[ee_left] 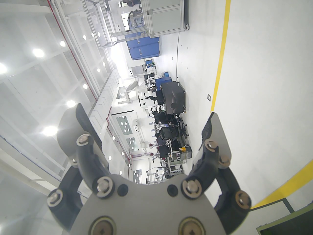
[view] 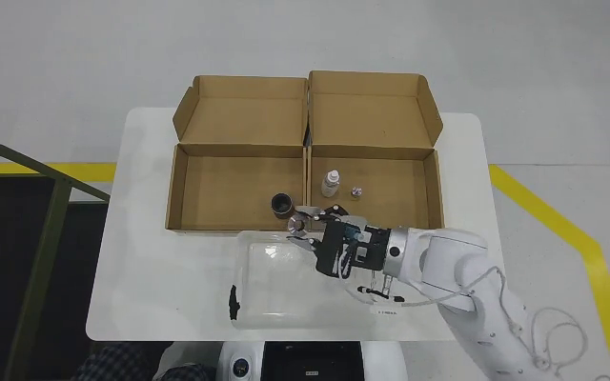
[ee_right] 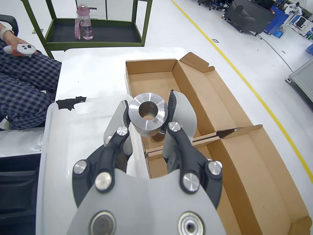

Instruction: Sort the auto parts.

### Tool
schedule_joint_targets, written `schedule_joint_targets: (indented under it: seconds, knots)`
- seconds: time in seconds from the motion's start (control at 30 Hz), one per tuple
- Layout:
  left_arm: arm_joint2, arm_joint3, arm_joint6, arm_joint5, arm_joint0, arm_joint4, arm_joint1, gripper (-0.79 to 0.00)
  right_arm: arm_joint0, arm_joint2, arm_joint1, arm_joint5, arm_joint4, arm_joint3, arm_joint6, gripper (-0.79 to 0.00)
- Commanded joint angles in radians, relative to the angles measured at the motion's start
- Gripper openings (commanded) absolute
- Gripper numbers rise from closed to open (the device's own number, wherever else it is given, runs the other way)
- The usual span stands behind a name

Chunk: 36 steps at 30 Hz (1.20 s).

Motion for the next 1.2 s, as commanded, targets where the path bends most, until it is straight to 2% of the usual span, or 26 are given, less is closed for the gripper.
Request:
schedule_joint_targets:
  seconds: [0.0,0.47,1.17]
  knots:
    - [0.0,0.0,0.0,0.0,0.0,0.0,0.0,0.0,0.004,0.005,0.001,0.002,0.01,-0.004,0.001,-0.785]
    - [0.0,0.0,0.0,0.0,0.0,0.0,0.0,0.0,0.064,-0.032,-0.002,0.042,0.006,0.021,0.016,-0.785]
    - [0.0,0.0,0.0,0.0,0.0,0.0,0.0,0.0,0.328,-0.211,-0.056,0.193,-0.052,0.277,0.092,-0.785]
